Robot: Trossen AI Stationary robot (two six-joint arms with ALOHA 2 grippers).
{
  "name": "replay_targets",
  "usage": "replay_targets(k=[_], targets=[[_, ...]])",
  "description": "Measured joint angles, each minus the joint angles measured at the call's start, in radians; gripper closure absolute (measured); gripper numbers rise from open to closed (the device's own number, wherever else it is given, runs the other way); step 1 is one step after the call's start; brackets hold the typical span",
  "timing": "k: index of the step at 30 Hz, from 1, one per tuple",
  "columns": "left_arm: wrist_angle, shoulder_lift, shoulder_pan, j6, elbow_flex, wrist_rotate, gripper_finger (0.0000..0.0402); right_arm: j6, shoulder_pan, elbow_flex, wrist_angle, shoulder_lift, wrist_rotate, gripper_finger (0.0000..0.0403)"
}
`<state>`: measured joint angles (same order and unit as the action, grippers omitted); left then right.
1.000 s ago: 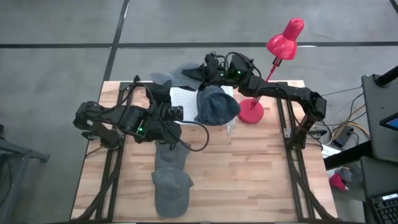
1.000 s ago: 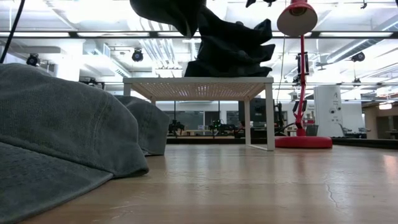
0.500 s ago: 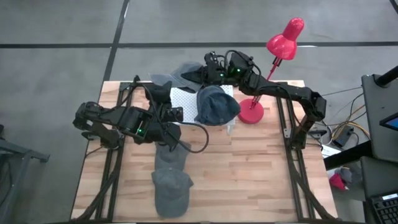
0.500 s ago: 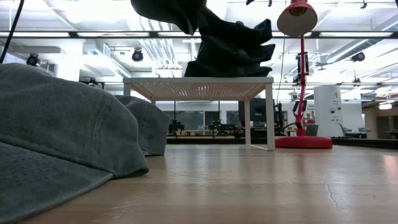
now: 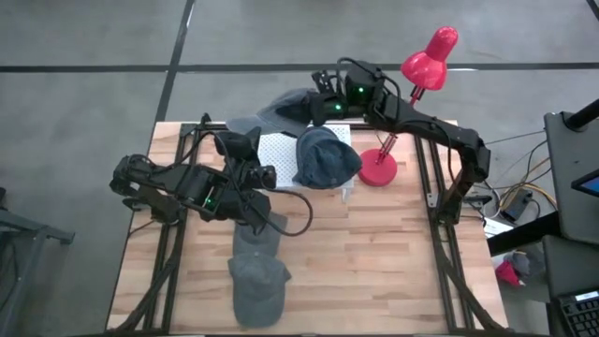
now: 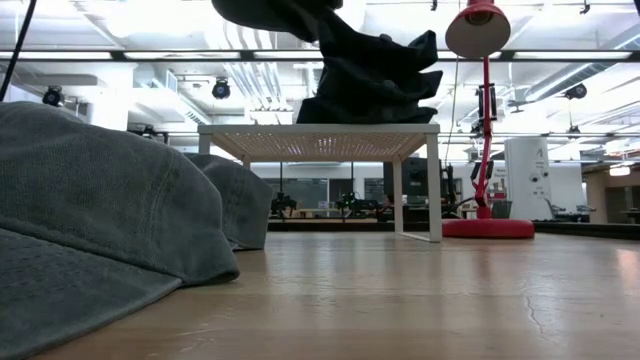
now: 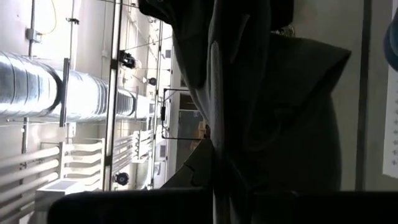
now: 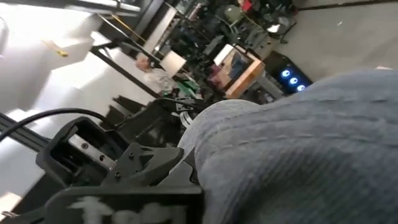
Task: Pick & Place hat
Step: Put the left gray cap on the shelf
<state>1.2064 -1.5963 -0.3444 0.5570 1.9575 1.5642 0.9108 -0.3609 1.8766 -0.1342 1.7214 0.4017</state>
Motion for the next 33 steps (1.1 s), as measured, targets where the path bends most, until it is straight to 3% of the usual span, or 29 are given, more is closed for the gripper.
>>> replay_targets(k=[6, 20, 27, 33], targets=[[0.000, 0.000, -0.001, -0.069, 0.000, 0.000, 0.0385, -0.106, -0.001, 0.082, -0.143, 0.001, -0.047, 0.0395], [0.007, -0.001, -0.002, -0.216, 0.000, 0.007, 0.0381, -0.116, -0.021, 0.086, -0.149, 0.001, -0.090, 0.0395], [0.009, 0.005, -0.008, -0.268, 0.000, 0.016, 0.0301, -0.108, -0.055, 0.089, -0.144, -0.005, -0.116, 0.0395], [0.009, 0.029, -0.020, -0.327, 0.000, 0.011, 0.0231, -0.125, -0.069, 0.093, -0.147, -0.004, 0.059, 0.0395]])
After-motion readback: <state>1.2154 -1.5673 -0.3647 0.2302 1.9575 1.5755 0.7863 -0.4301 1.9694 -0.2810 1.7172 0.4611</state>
